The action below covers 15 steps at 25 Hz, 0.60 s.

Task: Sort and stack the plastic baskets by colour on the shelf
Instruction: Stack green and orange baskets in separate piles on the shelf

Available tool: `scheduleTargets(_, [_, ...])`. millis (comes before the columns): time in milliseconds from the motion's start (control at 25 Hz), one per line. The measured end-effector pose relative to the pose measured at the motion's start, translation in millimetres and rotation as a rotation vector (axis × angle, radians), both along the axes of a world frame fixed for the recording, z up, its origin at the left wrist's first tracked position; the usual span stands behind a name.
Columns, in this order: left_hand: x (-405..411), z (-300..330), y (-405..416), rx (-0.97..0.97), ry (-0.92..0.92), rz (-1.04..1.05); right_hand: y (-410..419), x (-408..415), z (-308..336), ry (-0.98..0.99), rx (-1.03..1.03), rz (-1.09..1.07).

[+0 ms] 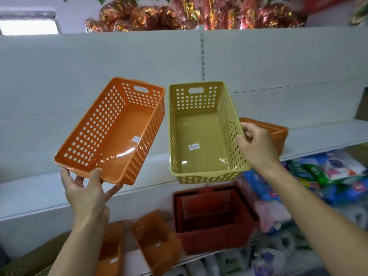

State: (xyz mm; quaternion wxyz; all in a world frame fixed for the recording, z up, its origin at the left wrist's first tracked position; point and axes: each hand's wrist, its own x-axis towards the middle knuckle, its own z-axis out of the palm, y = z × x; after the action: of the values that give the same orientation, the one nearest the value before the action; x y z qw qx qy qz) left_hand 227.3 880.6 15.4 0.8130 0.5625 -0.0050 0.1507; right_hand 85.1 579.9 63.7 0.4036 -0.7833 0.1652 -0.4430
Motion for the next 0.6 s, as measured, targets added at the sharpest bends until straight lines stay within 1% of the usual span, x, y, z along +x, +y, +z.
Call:
scheduleTargets(120, [-25, 12, -79, -0.035, -0.021, -0.025, -82, -30, 16, 0.014, -0.042, -0.004])
scheduleTargets(320, [-68, 29, -201, -0.127, -0.011, -0.018, -205, -61, 35, 0.029, -0.052, 0.039])
scheduleTargets(440, [-81, 36, -251, -0.106, -0.006, 0.014, -260, -61, 45, 0.028, -0.041, 0.087])
scheduleTargets(600, [-80, 43, -292, -0.07, -0.022, 0.057, -318, -45, 46, 0.035, -0.014, 0.122])
